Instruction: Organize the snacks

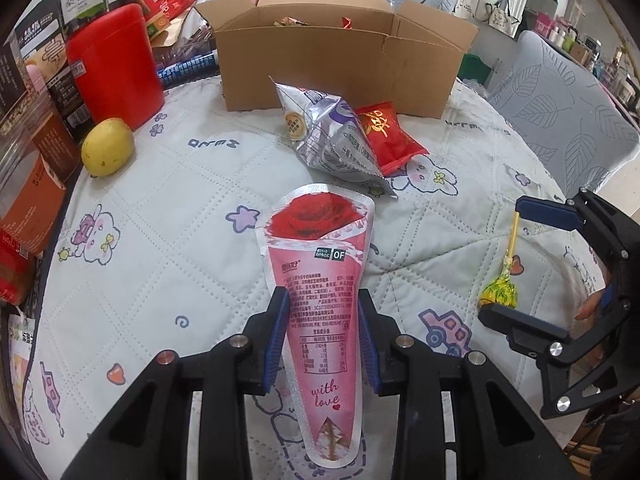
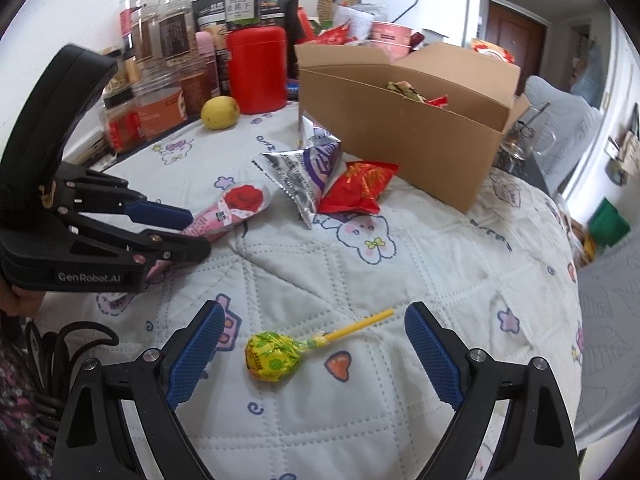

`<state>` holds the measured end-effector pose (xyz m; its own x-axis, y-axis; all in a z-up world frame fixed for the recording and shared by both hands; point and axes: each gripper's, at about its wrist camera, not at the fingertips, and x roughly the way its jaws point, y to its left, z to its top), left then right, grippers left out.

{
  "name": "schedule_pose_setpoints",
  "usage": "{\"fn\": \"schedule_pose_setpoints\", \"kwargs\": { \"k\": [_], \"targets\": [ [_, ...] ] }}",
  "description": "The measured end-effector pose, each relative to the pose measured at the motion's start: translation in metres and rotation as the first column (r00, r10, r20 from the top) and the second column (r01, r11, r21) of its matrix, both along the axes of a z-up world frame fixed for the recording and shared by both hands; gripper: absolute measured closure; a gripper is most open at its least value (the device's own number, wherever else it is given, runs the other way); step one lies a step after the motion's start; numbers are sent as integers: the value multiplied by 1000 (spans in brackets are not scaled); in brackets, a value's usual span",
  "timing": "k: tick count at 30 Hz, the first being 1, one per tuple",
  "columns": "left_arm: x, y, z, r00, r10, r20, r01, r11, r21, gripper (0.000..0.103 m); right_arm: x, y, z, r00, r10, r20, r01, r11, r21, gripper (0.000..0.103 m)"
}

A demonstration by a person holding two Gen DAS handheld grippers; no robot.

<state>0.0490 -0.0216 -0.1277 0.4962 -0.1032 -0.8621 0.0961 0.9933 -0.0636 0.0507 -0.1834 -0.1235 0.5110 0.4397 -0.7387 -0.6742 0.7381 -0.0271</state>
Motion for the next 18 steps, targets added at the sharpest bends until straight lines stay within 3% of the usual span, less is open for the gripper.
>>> {"fn": "schedule_pose_setpoints", "kwargs": {
  "k": [11,13,15,18],
  "targets": [
    [1,0,0,1000,9,-1,-9,1000,-9,70,5,4,-9,999,42,8,-42,998,-44,11],
    [1,0,0,1000,9,0,-9,1000,-9,70,4,3,-8,999,35,20,-34,999,-41,15],
    [0,0,0,1000,8,0,-8,1000,-9,70,5,2,-9,999,30,19,-29,999,-46,27],
    [0,0,0,1000,8,1,-8,1000,-11,70,7,1,-10,1000,25,2,-25,999,-39,27]
  ]
}}
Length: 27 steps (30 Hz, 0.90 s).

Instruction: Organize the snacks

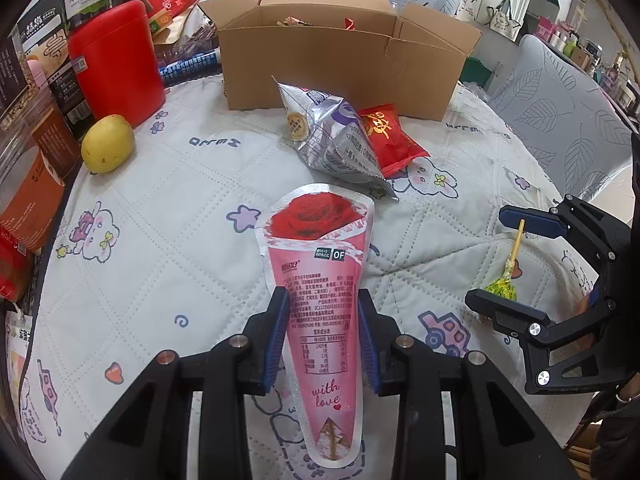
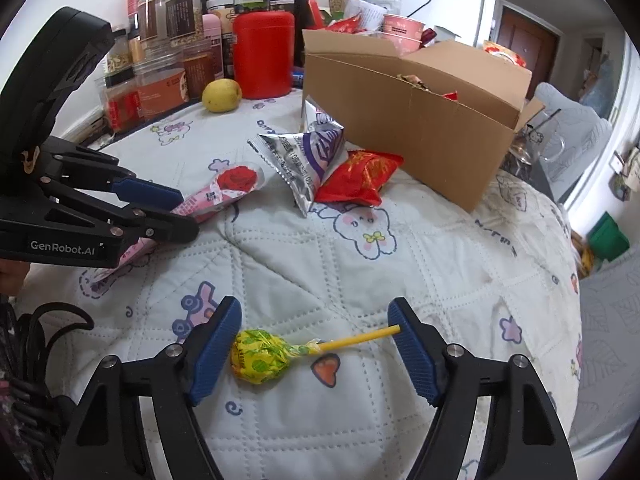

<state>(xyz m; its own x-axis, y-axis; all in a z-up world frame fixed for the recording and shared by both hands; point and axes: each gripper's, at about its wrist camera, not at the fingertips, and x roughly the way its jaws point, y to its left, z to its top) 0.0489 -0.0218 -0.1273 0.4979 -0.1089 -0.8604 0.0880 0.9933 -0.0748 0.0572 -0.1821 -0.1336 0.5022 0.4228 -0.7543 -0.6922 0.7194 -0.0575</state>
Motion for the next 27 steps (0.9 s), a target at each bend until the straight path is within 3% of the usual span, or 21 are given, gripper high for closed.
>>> {"fn": "schedule_pose_setpoints", "kwargs": {
  "k": [9,16,20,23,27],
  "targets": [
    [-1,0,1,1000,4,2,-4,1000,-6,70,-2,-8,1,997,-79,-5,79,997,20,16],
    [-4,3,2,1000,10,6,-10,1000,-21,70,-2,-12,-1,995,-96,-28,97,995,31,16],
    [-5,6,4,1000,16,5,-16,999,-39,70,0,-11,-3,994,-98,-52,100,994,33,30],
    [-6,7,7,1000,18,6,-18,998,-56,70,-1,-13,-1,994,-105,-42,107,993,40,32],
    [-7,7,7,1000,14,4,-14,998,-62,70,-1,-12,-1,994,-101,-47,103,994,43,51]
  ]
}}
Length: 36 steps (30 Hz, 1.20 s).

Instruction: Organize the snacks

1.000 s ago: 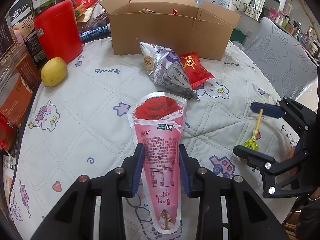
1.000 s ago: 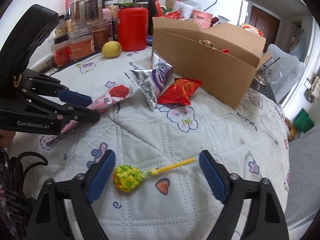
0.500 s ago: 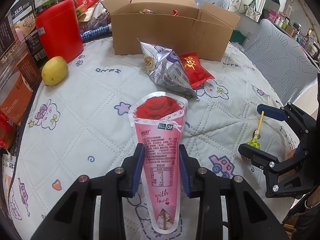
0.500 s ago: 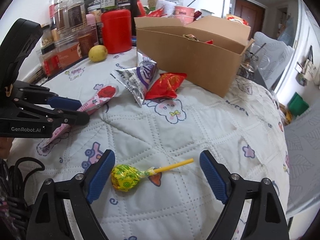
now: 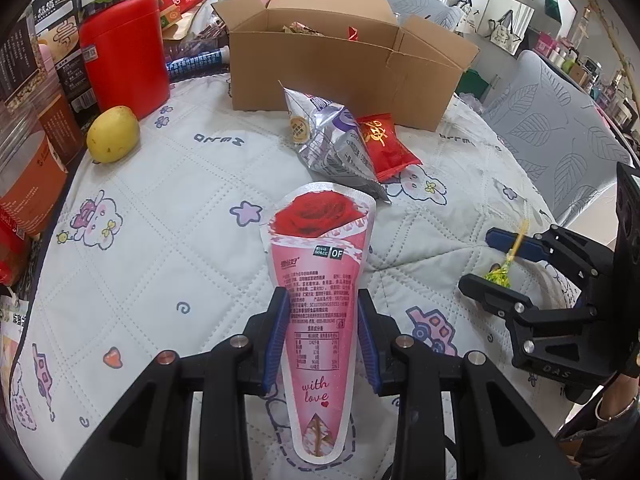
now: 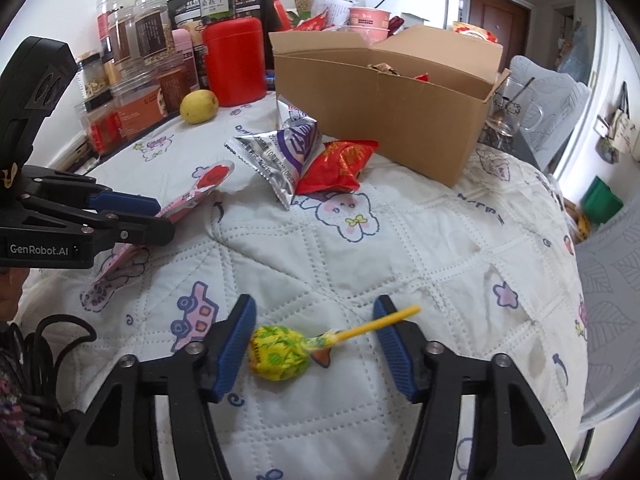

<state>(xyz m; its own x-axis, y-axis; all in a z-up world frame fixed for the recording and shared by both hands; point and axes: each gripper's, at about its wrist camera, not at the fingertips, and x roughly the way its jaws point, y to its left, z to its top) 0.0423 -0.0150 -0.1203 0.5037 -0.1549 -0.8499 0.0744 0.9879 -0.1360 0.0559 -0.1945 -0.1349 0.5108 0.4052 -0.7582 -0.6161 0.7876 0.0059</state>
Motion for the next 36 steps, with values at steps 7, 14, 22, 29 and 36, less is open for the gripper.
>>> {"fn": "schedule_pose_setpoints", "kwargs": {
  "k": [7,14,22,29,36],
  "targets": [
    [-3,1,8,1000,-3,11,4,1000,-25,74,1,-4,0,999,-41,-13,41,999,3,73],
    [-4,-2,15,1000,-20,21,22,998,-60,83,-5,-6,8,998,-57,6,57,998,18,82],
    [-2,1,12,1000,-5,7,5,998,-55,83,-17,5,23,1000,-9,15,8,998,69,83],
    [7,14,-10,991,88,-99,-88,996,10,38,-19,18,24,1000,21,-3,-20,995,94,83],
    [12,6,-16,994,41,-101,-39,999,27,11,-18,17,21,1000,1,-21,1,996,88,83]
  ]
}}
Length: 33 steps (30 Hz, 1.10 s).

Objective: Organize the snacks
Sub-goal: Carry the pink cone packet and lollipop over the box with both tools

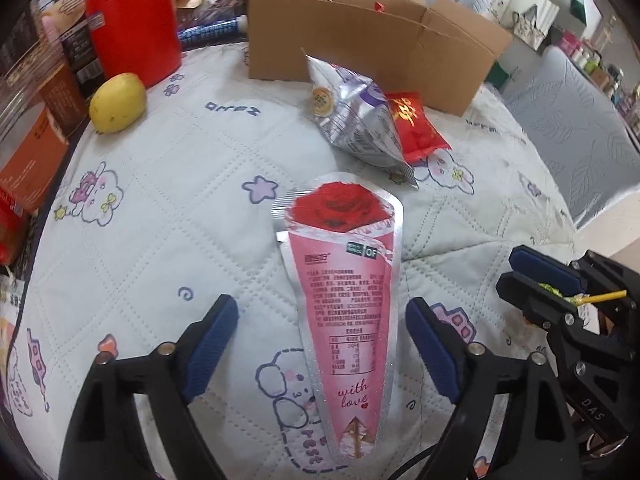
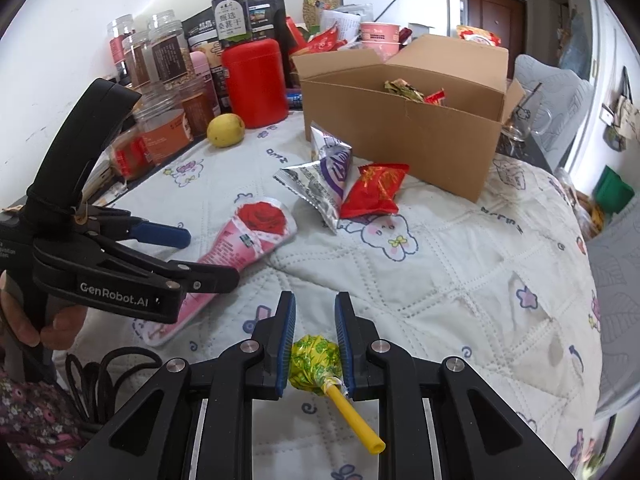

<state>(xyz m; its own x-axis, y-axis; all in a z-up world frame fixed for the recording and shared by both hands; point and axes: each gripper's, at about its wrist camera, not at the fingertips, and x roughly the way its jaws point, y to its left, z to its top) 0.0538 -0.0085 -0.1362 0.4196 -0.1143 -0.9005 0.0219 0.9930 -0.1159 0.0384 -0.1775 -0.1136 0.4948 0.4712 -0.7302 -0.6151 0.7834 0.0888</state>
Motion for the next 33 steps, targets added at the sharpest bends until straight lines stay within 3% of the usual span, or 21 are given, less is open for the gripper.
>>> {"fn": "schedule_pose_setpoints", "kwargs": {
  "k": [5,7,8,9,11,19,33],
  "targets": [
    [4,-13,-3,999,-8,41,5,998,66,11,3,-3,-4,1000,-22,-17,22,1000,-6,83],
    [4,-14,-2,997,0,81,-8,995,103,31,4,-4,-5,999,-26,-20,25,1000,-11,83],
    [5,-14,0,996,-12,91,4,996,91,48,4,-4,-6,999,-28,-20,27,1000,-14,83],
    [7,-14,1,996,-9,90,0,996,91,56,4,-5,-6,999,-29,-21,29,999,-14,83],
    [9,-12,4,996,-23,83,18,998,56,60,6,-5,-7,999,-31,-24,30,999,-13,83],
    [5,-12,32,988,-52,145,53,999,-4,60,9,1,5,1000,-21,8,21,1000,14,83],
    [9,-3,83,961,-65,269,73,997,-21,60,32,9,48,996,-46,70,40,996,81,83]
  ]
}}
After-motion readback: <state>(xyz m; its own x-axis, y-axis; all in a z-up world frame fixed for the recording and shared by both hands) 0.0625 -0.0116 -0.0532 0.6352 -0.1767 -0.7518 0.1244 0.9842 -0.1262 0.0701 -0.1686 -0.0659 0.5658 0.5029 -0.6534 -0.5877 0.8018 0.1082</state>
